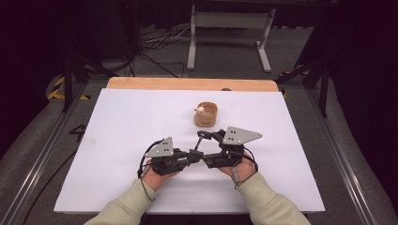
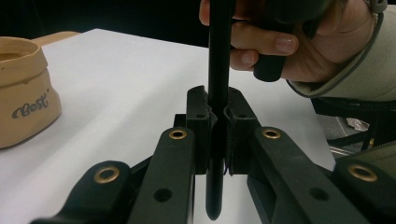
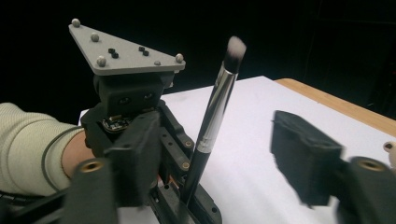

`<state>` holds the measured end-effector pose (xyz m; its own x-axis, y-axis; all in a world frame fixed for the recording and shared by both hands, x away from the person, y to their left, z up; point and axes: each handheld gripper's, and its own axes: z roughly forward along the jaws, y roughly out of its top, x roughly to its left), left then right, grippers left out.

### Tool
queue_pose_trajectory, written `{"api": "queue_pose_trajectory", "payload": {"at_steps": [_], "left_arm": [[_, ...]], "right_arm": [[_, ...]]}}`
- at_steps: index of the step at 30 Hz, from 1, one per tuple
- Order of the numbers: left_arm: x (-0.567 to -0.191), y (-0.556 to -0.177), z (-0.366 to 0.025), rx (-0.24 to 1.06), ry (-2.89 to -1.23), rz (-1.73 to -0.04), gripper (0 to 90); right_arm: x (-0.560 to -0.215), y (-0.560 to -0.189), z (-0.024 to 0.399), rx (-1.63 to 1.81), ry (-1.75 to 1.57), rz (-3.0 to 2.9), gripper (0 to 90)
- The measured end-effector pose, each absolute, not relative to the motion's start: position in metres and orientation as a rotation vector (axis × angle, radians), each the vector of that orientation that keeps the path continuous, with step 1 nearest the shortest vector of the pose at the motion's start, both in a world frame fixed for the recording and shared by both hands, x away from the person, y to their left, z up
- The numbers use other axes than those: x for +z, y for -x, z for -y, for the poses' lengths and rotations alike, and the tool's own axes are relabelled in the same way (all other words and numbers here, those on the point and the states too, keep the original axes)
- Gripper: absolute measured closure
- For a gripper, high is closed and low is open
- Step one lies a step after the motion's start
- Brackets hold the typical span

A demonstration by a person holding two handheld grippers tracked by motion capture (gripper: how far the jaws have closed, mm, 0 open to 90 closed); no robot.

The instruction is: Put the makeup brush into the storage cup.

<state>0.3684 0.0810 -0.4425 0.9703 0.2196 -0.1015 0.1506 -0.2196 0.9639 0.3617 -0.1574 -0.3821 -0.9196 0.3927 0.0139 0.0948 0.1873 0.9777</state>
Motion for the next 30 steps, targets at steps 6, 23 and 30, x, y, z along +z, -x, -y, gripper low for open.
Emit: {"api": "queue_pose_trajectory", "payload": {"at_steps": [6,23,30], "left_arm": [[-0.4431,-0.3681,-0.0813,0.068,-1.805,-0.279,82.9],[-0.4433,-0.3686,-0.0821,0.087,-1.808,-0.284,82.9],[-0.4431,-0.3678,-0.0812,0.104,-1.810,-0.285,82.6]], "right_arm": [[-0.3821,-0.3612,0.1615,1.824,-0.488,-2.207,58.2],[-0.3832,-0.3621,0.1634,1.880,-0.483,-2.245,81.9],[-0.3825,-0.3632,0.1639,1.899,-0.489,-2.264,83.3]]}}
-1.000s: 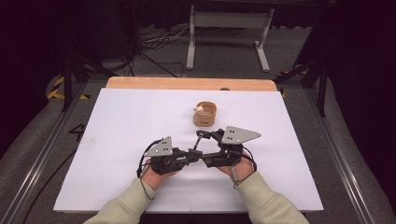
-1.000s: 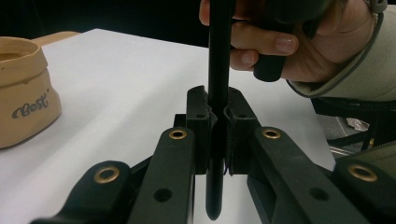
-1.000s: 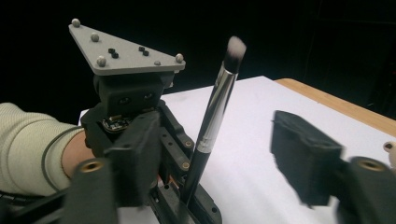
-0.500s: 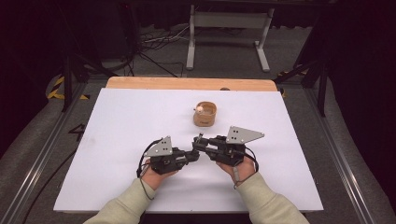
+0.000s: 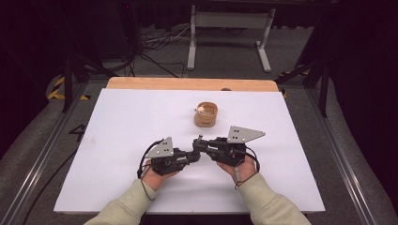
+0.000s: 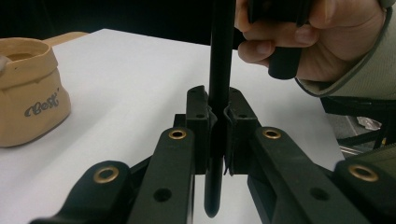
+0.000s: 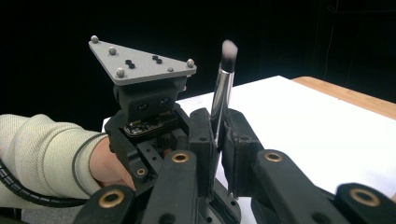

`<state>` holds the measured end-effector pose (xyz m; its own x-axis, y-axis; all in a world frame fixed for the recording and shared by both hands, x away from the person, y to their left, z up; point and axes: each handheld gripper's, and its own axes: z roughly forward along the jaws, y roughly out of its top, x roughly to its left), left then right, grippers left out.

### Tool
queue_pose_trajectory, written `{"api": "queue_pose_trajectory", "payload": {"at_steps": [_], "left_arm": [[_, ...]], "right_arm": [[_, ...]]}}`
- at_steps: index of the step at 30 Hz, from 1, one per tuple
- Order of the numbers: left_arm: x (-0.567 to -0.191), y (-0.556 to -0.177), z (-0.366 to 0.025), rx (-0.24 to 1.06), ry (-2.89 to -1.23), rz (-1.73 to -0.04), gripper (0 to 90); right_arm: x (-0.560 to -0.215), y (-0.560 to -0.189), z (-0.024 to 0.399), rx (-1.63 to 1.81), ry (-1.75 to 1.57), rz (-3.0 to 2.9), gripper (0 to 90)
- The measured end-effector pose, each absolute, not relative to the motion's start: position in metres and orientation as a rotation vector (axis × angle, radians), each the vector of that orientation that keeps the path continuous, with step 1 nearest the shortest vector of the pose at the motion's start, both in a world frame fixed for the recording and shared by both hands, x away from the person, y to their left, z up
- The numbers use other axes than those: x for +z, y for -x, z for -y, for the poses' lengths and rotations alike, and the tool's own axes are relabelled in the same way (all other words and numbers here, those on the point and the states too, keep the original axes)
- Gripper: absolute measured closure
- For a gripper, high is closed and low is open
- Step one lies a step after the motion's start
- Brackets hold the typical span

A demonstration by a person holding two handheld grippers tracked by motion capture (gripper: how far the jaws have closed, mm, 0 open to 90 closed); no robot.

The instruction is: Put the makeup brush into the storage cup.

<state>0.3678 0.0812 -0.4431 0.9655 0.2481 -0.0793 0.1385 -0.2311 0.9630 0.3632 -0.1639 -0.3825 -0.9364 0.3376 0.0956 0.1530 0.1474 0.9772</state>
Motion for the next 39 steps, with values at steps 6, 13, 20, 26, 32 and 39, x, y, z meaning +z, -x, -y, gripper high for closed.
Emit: {"api": "queue_pose_trajectory", "payload": {"at_steps": [6,13,20,26,32,39], "left_arm": [[-0.443,-0.367,-0.081,0.119,-1.817,-0.278,82.4],[-0.439,-0.369,-0.084,0.139,-1.823,-0.303,64.5],[-0.430,-0.375,-0.093,0.174,-1.794,-0.369,19.1],[-0.424,-0.375,-0.102,0.187,-1.769,-0.409,5.9],[-0.418,-0.373,-0.109,0.219,-1.793,-0.412,2.9],[-0.418,-0.372,-0.121,0.230,-1.792,-0.446,1.6]], "right_arm": [[-0.382,-0.365,0.165,1.911,-0.500,-2.283,83.9],[-0.379,-0.365,0.166,1.909,-0.487,-2.287,84.1],[-0.369,-0.367,0.170,1.893,-0.480,-2.261,84.0],[-0.359,-0.372,0.172,1.871,-0.474,-2.236,84.0],[-0.347,-0.377,0.173,1.847,-0.486,-2.193,84.0],[-0.332,-0.389,0.175,1.814,-0.528,-2.139,84.0]]}}
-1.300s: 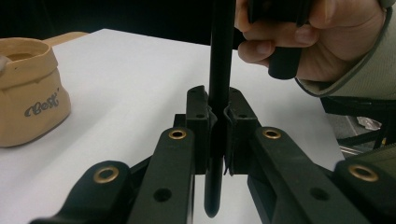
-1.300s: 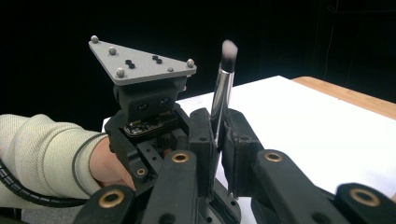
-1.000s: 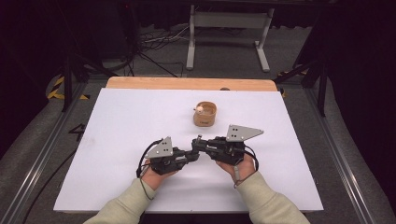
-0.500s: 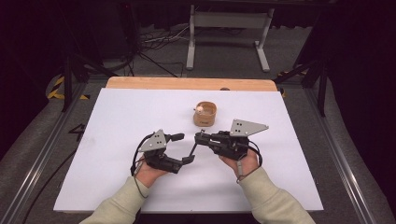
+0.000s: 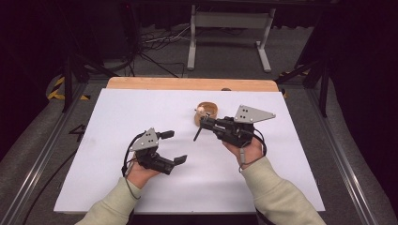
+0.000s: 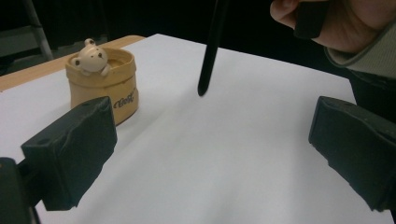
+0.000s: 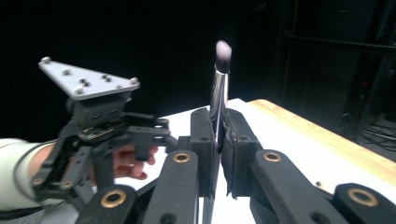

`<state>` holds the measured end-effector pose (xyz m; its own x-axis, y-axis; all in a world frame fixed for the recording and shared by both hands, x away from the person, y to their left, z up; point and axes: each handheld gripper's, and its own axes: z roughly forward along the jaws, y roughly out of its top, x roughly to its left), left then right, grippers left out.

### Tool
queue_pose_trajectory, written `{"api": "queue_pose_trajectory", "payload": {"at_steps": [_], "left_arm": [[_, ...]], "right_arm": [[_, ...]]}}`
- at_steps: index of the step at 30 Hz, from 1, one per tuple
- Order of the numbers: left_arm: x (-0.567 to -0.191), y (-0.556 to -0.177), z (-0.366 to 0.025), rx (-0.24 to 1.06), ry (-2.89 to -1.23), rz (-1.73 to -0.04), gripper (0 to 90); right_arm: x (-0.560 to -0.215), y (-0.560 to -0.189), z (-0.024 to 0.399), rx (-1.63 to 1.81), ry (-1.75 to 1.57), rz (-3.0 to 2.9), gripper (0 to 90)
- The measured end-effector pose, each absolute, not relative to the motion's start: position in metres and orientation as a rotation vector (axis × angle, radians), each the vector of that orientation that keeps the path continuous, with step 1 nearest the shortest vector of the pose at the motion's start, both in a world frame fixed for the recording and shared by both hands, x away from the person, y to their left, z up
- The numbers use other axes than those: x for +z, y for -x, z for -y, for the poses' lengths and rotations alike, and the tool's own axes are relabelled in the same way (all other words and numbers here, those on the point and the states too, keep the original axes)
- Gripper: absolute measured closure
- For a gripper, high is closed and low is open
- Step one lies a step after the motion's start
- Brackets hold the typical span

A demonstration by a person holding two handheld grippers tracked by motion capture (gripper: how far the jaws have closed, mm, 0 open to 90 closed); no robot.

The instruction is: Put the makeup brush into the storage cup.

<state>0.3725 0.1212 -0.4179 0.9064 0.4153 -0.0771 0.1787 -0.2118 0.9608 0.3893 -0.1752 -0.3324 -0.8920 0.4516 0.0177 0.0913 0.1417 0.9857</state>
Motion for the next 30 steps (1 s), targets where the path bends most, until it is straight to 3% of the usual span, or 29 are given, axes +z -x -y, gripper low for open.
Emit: {"api": "queue_pose_trajectory", "payload": {"at_steps": [30], "left_arm": [[-0.420,-0.375,-0.139,0.254,-1.811,-0.527,0.4]], "right_arm": [[-0.312,-0.434,0.181,1.599,-0.773,-1.984,83.9]]}}
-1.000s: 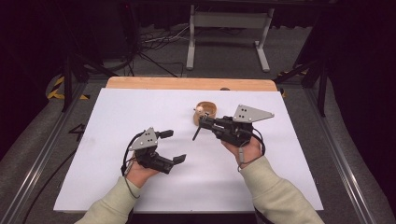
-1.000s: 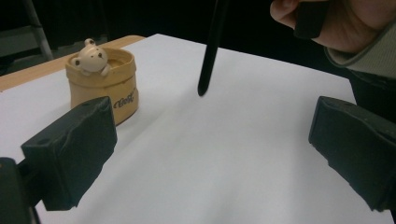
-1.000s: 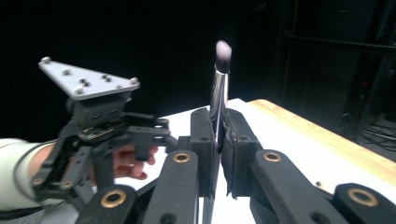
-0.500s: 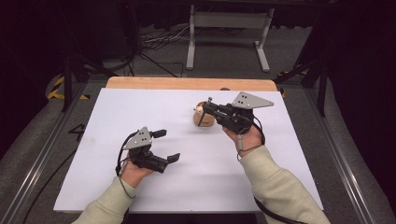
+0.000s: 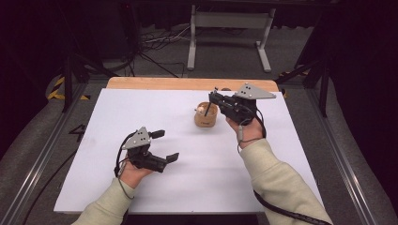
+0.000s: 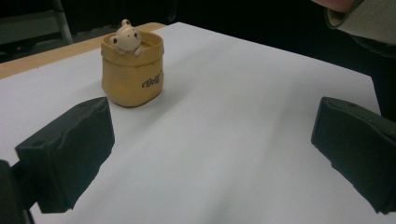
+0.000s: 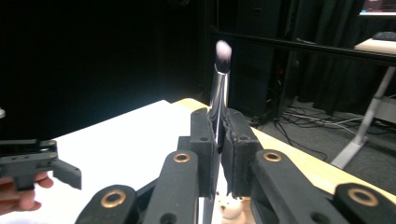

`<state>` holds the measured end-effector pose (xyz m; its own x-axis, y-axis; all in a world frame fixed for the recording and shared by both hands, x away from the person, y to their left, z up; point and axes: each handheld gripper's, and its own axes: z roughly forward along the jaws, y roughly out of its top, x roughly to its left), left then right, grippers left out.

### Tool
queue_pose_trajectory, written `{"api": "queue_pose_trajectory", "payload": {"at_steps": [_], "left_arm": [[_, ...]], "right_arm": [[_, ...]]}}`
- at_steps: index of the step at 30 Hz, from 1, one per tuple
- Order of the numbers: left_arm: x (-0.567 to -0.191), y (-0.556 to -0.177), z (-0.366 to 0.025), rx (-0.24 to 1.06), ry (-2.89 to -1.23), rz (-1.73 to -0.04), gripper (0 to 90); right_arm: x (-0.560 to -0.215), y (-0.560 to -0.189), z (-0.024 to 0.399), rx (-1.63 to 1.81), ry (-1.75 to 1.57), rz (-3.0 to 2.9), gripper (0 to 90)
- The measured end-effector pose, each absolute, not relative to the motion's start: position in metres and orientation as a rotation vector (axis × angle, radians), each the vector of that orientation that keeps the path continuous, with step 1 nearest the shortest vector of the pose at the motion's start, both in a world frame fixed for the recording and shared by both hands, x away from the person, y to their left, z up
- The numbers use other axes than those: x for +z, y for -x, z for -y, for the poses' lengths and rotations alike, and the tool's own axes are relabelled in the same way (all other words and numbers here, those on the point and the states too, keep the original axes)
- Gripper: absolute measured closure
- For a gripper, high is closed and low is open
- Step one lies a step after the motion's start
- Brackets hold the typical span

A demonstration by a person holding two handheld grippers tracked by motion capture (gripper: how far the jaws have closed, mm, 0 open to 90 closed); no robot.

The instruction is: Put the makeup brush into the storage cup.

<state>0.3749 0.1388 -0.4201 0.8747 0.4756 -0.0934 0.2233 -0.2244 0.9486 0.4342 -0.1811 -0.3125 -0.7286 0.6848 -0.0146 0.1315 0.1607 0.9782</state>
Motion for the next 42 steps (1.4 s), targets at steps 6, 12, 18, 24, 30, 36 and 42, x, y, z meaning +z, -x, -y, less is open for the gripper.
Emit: {"api": "queue_pose_trajectory", "payload": {"at_steps": [6,12,18,24,30,36,42], "left_arm": [[-0.420,-0.376,-0.139,0.249,-1.805,-0.536,0.4],[-0.420,-0.376,-0.139,0.251,-1.805,-0.537,0.4],[-0.421,-0.376,-0.139,0.241,-1.807,-0.546,0.4],[-0.421,-0.376,-0.138,0.251,-1.808,-0.536,0.4],[-0.422,-0.377,-0.138,0.242,-1.807,-0.541,0.4],[-0.423,-0.376,-0.137,0.235,-1.813,-0.523,0.4],[-0.423,-0.376,-0.137,0.235,-1.813,-0.518,0.4]], "right_arm": [[-0.314,-0.443,0.182,1.578,-0.799,-1.950,83.8],[-0.318,-0.453,0.182,1.559,-0.831,-1.911,83.8],[-0.321,-0.461,0.181,1.540,-0.863,-1.889,83.8],[-0.325,-0.469,0.180,1.515,-0.867,-1.879,83.8],[-0.335,-0.478,0.184,1.517,-0.865,-1.873,83.7],[-0.345,-0.484,0.182,1.510,-0.861,-1.883,83.6],[-0.354,-0.488,0.179,1.490,-0.859,-1.904,83.4]]}}
